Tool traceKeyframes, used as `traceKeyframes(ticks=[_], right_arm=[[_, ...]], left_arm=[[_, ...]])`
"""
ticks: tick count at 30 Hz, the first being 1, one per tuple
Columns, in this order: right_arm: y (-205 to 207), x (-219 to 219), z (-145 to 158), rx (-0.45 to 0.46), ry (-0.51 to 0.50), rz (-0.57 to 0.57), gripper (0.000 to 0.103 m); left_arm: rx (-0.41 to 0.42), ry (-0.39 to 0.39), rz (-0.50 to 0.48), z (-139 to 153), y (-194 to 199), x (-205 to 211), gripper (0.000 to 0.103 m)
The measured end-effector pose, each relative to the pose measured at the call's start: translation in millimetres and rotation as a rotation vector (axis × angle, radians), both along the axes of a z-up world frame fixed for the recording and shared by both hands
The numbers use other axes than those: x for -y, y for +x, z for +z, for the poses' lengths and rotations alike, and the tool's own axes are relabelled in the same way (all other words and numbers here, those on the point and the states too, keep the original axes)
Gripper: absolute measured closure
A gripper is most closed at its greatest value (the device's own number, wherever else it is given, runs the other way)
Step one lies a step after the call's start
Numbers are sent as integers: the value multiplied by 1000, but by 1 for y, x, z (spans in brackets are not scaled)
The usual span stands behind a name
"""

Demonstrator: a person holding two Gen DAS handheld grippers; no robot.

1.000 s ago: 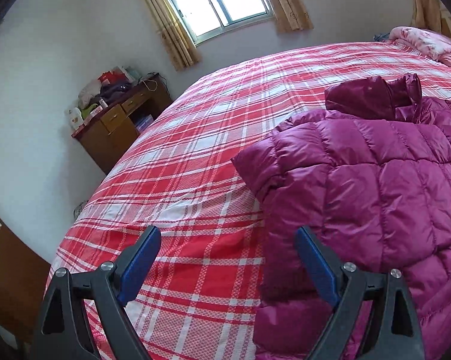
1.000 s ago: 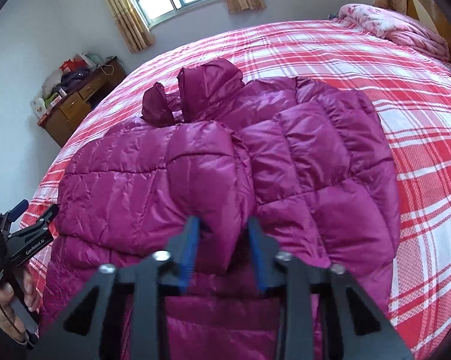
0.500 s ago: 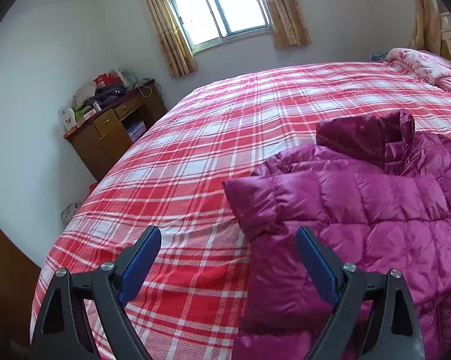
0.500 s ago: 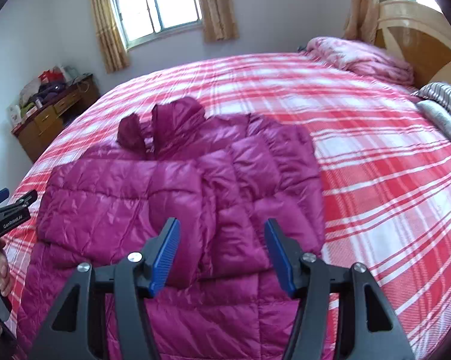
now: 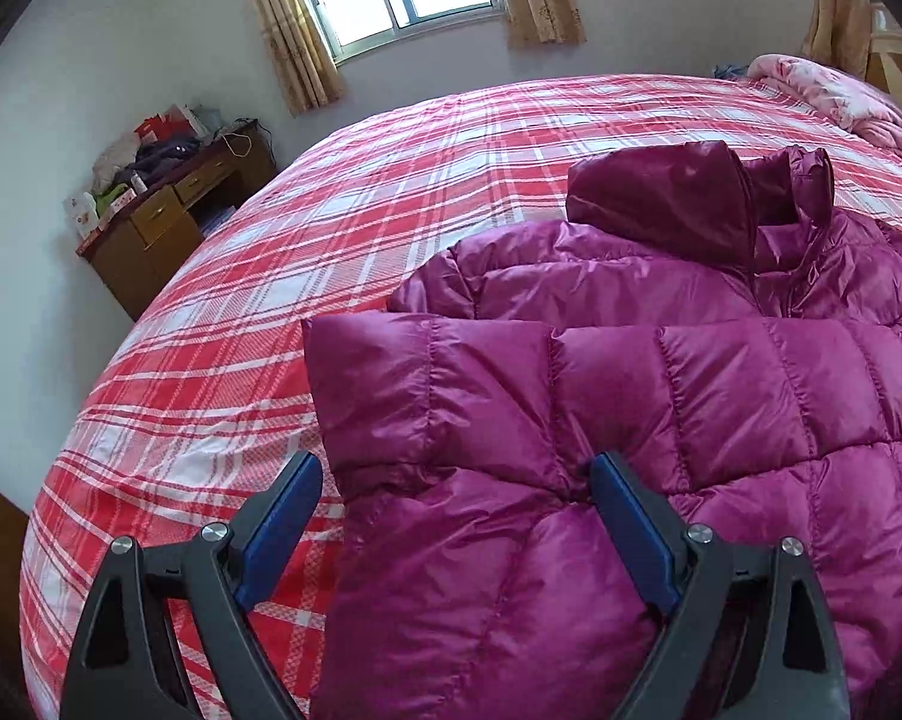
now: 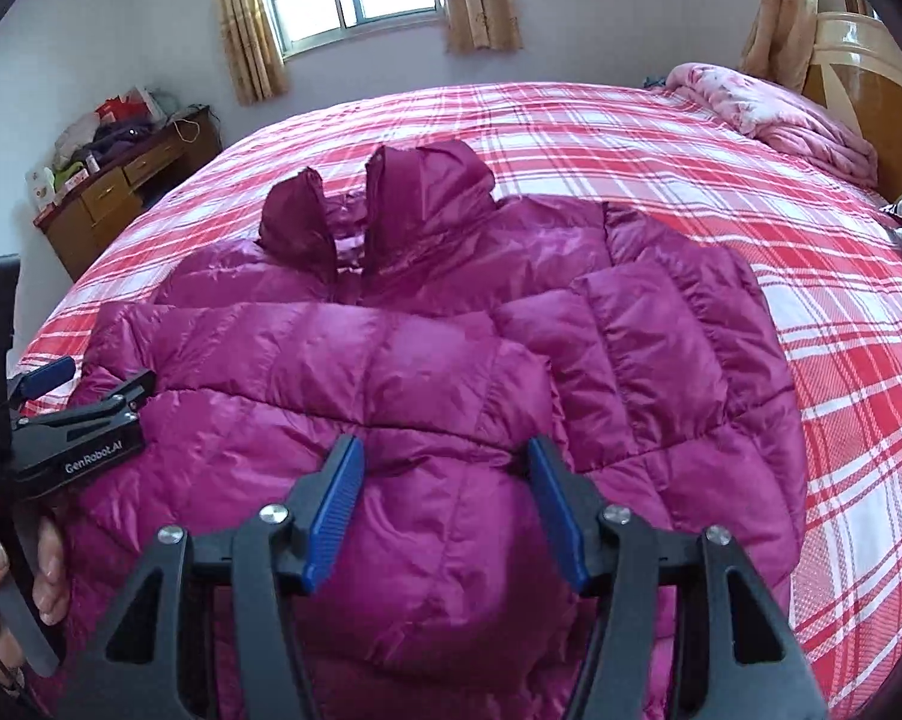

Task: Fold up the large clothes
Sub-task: 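Grasp the jacket hem with both tools and lift it toward the collar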

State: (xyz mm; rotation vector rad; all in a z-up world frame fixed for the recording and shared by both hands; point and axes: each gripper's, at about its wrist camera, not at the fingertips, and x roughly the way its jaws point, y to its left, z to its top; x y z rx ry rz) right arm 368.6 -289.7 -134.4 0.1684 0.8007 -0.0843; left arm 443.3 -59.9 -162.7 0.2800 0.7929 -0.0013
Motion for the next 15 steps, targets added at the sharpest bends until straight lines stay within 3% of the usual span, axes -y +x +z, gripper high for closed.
traceKeyframes(ticks=[5, 15], right_arm=[[-1, 6, -7, -23, 15, -14, 43], [4, -5, -12, -57, -65, -25, 42]], left_arm=[[-12, -12, -3, -8, 2, 2, 11], [-30, -21, -4, -13, 5, -1, 8]])
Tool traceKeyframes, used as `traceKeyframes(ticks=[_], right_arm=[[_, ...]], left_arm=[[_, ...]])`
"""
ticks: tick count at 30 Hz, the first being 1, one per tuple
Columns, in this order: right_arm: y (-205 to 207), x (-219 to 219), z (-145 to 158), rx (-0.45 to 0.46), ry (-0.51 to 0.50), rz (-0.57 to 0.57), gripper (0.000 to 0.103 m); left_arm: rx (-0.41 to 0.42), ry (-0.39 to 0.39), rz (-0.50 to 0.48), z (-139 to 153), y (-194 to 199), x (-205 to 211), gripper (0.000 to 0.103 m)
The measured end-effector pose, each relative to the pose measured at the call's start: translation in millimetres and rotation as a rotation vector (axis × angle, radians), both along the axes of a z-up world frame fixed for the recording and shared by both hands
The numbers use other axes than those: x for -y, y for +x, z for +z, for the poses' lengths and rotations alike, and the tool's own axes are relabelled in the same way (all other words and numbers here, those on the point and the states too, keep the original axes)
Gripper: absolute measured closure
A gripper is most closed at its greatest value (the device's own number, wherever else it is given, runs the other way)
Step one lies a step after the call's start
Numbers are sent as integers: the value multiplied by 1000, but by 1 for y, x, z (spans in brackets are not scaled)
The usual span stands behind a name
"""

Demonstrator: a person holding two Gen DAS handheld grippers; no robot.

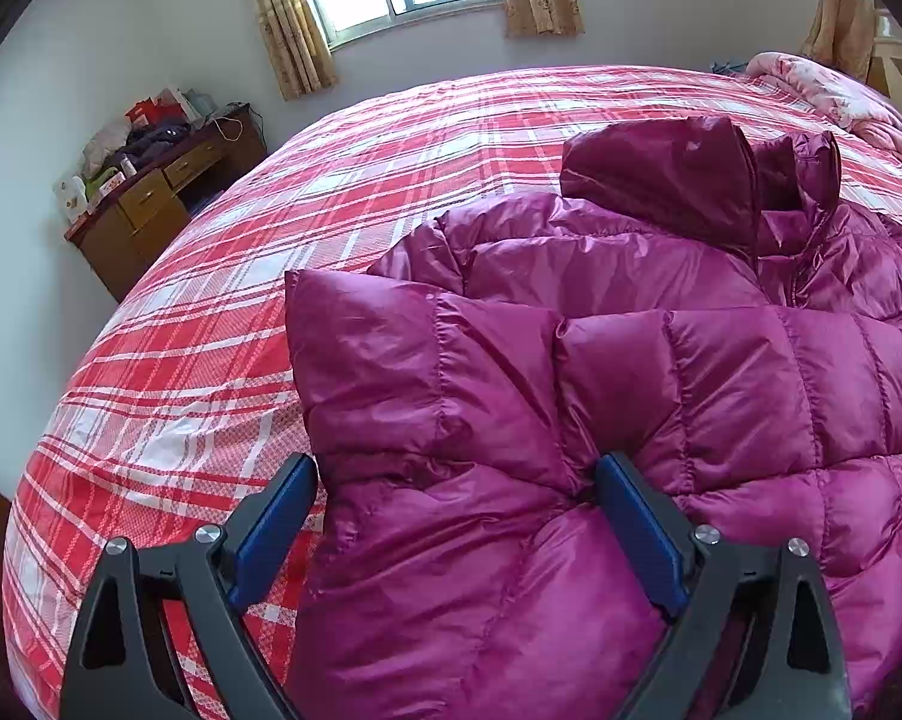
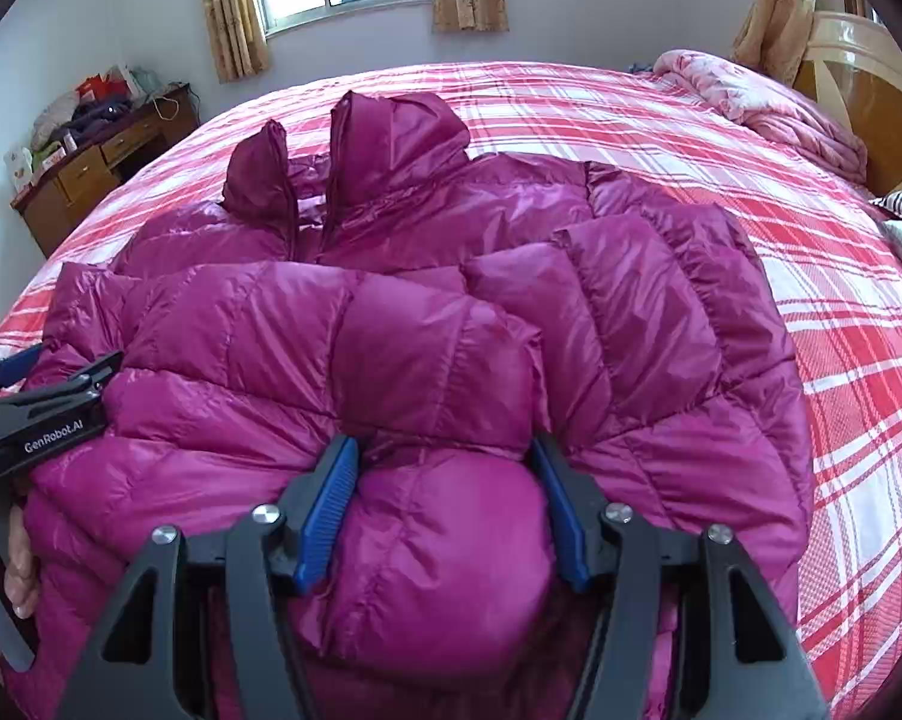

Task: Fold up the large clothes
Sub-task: 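Grasp the jacket hem with both tools and lift it toward the collar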

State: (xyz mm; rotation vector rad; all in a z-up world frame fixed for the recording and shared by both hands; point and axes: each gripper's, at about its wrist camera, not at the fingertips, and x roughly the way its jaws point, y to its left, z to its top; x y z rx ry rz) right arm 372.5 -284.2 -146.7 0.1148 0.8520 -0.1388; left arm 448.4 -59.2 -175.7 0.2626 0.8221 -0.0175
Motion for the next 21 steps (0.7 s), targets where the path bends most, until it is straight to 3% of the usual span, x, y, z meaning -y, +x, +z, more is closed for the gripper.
traceKeyframes(ticks=[21], right_arm=[[-4, -12, -1, -23, -84, -1, 42]], left_arm=[[-1, -1, 4, -4, 0, -2, 4]])
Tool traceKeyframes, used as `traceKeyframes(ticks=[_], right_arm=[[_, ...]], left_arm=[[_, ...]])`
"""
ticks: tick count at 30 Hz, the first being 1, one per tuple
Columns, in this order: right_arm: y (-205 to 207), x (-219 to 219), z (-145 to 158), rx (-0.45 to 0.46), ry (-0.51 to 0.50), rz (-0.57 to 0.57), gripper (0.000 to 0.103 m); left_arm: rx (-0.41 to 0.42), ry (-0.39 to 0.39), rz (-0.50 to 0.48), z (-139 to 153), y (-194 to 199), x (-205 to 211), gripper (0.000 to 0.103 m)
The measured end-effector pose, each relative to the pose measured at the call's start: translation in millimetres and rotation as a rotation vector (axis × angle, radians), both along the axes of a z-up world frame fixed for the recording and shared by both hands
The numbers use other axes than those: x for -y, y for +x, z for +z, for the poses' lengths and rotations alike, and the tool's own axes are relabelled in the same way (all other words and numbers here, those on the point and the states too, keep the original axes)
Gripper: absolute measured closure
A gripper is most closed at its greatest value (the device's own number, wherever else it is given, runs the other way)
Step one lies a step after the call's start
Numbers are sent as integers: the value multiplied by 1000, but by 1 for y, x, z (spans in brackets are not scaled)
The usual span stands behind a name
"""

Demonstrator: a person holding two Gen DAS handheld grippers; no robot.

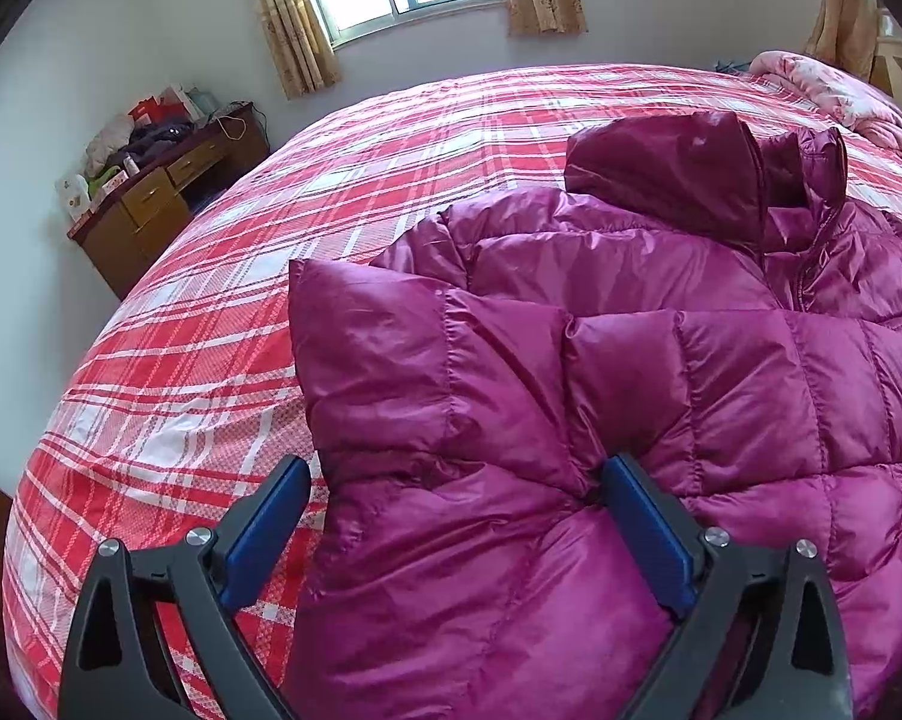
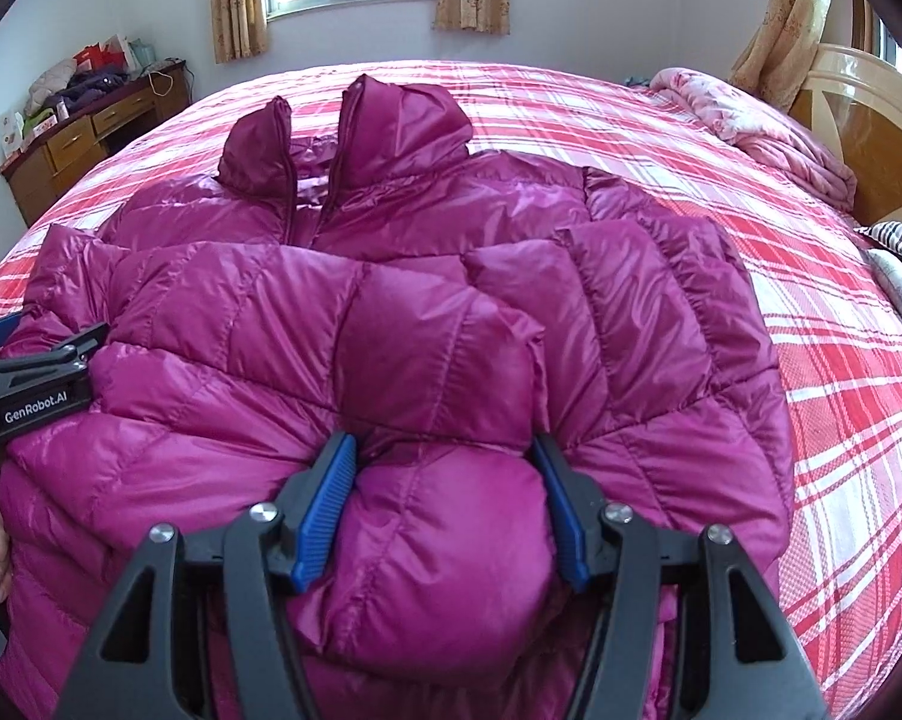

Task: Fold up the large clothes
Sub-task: 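Grasp the jacket hem with both tools and lift it toward the collar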

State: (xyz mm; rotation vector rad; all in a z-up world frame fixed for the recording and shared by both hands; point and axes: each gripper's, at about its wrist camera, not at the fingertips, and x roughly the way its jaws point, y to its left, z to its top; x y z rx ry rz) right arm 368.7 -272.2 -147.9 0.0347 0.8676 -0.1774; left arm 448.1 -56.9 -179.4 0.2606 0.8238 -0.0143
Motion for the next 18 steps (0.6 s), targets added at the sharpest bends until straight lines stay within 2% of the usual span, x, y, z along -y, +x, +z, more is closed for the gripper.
traceKeyframes(ticks=[10, 15, 18], right_arm=[[0, -2, 1, -10, -12, 19, 41], [-1, 3, 3, -13, 11, 50, 39], [-1, 4, 4, -25, 7, 76, 37]], left_arm=[[-18, -57, 0, 4, -1, -12, 4], [-28, -41, 6, 15, -5, -17, 4], [4, -29, 9, 31, -4, -18, 4]])
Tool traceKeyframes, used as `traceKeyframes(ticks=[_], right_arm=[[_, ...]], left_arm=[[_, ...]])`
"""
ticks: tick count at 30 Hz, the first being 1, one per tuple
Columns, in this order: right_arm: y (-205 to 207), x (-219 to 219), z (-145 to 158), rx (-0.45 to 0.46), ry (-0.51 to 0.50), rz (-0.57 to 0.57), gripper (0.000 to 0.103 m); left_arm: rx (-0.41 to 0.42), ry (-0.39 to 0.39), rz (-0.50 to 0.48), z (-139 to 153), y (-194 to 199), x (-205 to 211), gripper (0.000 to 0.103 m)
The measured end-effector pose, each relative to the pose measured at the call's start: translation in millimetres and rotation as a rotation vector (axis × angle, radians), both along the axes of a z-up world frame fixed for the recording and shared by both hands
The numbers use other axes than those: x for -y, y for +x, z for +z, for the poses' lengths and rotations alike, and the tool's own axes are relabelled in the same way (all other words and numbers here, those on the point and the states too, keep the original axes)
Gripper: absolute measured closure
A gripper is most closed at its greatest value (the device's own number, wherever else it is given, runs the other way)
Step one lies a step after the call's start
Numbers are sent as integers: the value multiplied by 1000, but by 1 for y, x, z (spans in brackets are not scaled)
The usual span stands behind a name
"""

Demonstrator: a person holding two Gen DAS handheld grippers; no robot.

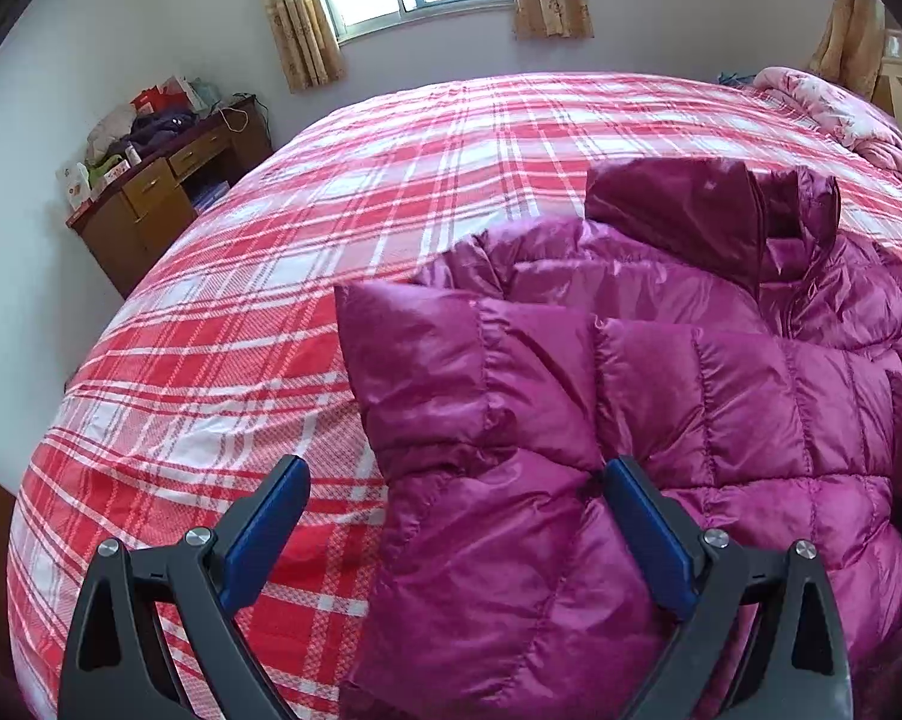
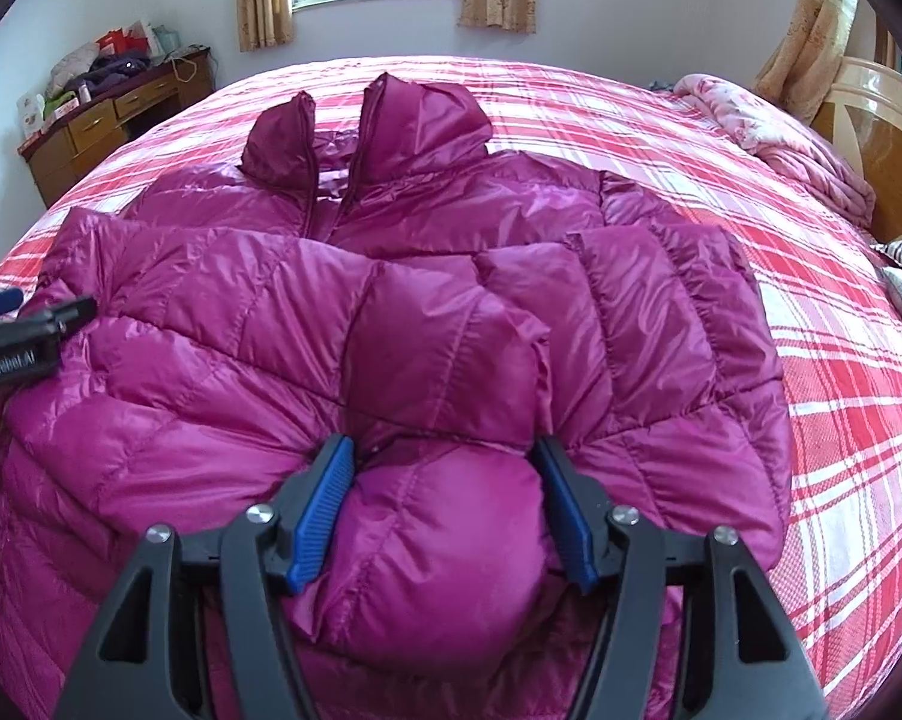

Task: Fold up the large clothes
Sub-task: 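Grasp the jacket hem with both tools and lift it toward the collar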

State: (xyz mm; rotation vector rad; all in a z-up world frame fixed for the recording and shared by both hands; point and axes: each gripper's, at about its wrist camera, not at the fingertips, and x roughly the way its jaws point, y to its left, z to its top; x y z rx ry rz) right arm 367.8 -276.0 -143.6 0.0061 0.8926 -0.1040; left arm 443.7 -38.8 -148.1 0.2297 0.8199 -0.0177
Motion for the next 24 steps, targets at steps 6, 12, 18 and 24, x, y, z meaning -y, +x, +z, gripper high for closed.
traceKeyframes(ticks=[6, 12, 18, 24], right_arm=[[4, 11, 18, -14, 63, 4, 36], [35, 18, 45, 30, 99, -4, 36], [90, 25, 71, 67, 89, 2, 36], [145, 45, 89, 85, 150, -54, 24]], left_arm=[[36, 65, 29, 27, 17, 3, 4], [51, 50, 14, 46, 47, 17, 4], [-5, -24, 26, 64, 104, 33, 4], [-65, -58, 56, 65, 163, 58, 4]])
